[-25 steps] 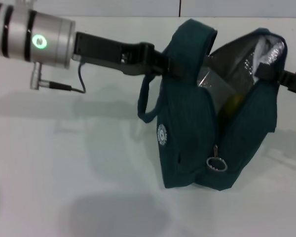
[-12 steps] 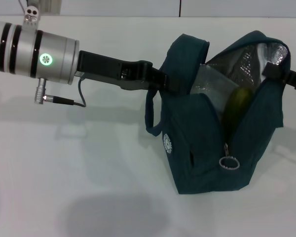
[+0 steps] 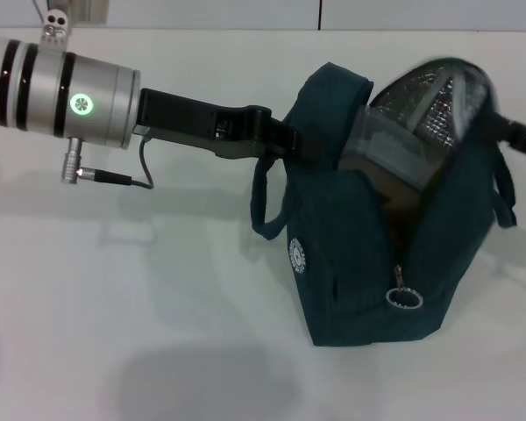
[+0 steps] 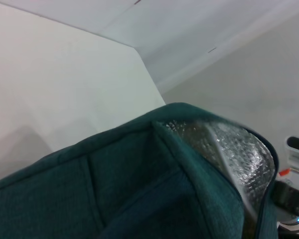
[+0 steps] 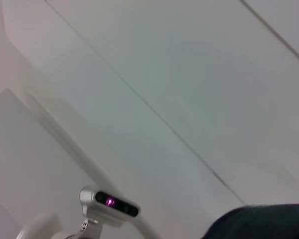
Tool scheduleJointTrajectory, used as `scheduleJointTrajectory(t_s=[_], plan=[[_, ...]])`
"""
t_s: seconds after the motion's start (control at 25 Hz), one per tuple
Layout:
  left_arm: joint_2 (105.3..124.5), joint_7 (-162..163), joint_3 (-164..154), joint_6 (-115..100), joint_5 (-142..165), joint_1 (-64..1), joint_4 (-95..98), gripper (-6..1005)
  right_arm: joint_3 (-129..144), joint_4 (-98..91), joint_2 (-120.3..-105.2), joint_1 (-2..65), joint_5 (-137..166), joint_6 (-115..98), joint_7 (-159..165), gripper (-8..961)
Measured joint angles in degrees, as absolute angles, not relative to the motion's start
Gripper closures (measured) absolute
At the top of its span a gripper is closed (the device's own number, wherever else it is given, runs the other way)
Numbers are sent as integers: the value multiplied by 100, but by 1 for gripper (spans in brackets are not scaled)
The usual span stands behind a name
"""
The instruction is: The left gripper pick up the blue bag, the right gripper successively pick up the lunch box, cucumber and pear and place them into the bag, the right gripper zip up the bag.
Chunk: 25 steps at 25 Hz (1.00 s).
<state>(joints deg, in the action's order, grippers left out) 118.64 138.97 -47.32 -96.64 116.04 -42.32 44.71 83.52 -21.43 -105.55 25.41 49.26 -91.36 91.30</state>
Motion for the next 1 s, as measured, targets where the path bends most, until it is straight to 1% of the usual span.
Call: scheduleJointTrajectory(t_s=[0.24,0.36,0.44,0.52,0.56,0.6,0.64,0.68,0.72,0.8,0.92,1.0], plan=[[11874,13872,-4705,-9634,11590,-4225,4471,959,7845,-2147,-10386,2184,4931,-9644,8638,424],[11885,13870,-4722,-9629,11587,-4225,4471,958,7706,-2147,-10344,1889,4975,-10059,8084,284],[11890,13870,-4725,-9628,11587,-4226,4468,958,7689,-2147,-10364,1801,5046,-10218,7803,257],[11896,13870,-4726,-9611,11587,-4226,4446,958,7688,-2146,-10448,1683,5258,-10416,7363,231],[11899,13869,-4727,-9596,11586,-4227,4436,958,7691,-2142,-10532,1616,5422,-10523,7048,217],[11899,13869,-4727,-9596,11586,-4227,4436,958,7691,-2142,-10532,1616,5422,-10523,7048,204],[11902,13870,-4728,-9578,11586,-4227,4433,958,7691,-2142,-10614,1561,5579,-10588,6768,190],[11907,13869,-4727,-9562,11585,-4225,4431,958,7686,-2142,-10822,1423,5971,-10670,6090,177],[11909,13870,-4724,-9560,11585,-4224,4431,958,7689,-2141,-10865,1396,6062,-10678,5956,164],[11915,13870,-4710,-9558,11583,-4218,4423,958,7688,-2120,-11003,1301,6374,-10687,5449,137],[11923,13869,-4706,-9556,11548,-4217,4365,958,7686,-2076,-11187,1113,6874,-10603,4688,136],[11925,13870,-4719,-9555,11511,-4219,4337,958,7684,-2067,-11276,993,7023,-10492,4420,136]])
